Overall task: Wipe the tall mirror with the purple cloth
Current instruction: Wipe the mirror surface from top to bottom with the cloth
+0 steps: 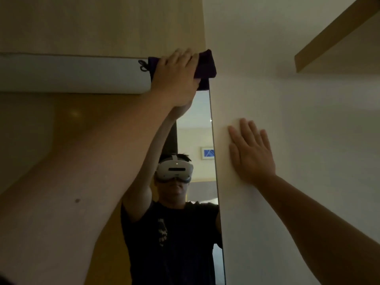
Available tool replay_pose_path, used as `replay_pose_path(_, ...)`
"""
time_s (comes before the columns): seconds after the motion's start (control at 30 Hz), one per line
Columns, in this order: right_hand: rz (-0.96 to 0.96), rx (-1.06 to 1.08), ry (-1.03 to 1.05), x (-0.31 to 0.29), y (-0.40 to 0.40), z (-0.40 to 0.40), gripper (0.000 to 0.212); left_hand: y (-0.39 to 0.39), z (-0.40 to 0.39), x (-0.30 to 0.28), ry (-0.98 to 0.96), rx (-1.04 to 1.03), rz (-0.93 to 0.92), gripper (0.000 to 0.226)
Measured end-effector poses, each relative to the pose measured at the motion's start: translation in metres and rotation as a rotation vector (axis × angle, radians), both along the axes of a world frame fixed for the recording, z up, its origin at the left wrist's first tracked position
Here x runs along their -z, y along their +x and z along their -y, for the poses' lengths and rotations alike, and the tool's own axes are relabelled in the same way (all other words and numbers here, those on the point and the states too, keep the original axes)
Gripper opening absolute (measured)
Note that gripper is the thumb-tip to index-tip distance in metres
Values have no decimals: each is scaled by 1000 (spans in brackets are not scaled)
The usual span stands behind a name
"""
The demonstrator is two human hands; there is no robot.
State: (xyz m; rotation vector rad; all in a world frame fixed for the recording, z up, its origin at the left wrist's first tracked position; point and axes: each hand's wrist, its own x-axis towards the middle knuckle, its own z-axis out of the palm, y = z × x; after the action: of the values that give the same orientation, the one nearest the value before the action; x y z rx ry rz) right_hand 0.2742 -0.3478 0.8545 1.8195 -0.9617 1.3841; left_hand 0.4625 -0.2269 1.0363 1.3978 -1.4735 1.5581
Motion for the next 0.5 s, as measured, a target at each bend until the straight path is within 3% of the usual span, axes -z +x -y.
replay_pose_path(0.17,-1,-3,-13,0,0,4,56,-4,4,54,-19,2,166,60)
replay_pose_path(0.5,51,-90,72,20,6,-14,57,25,-18,302,265,18,348,66)
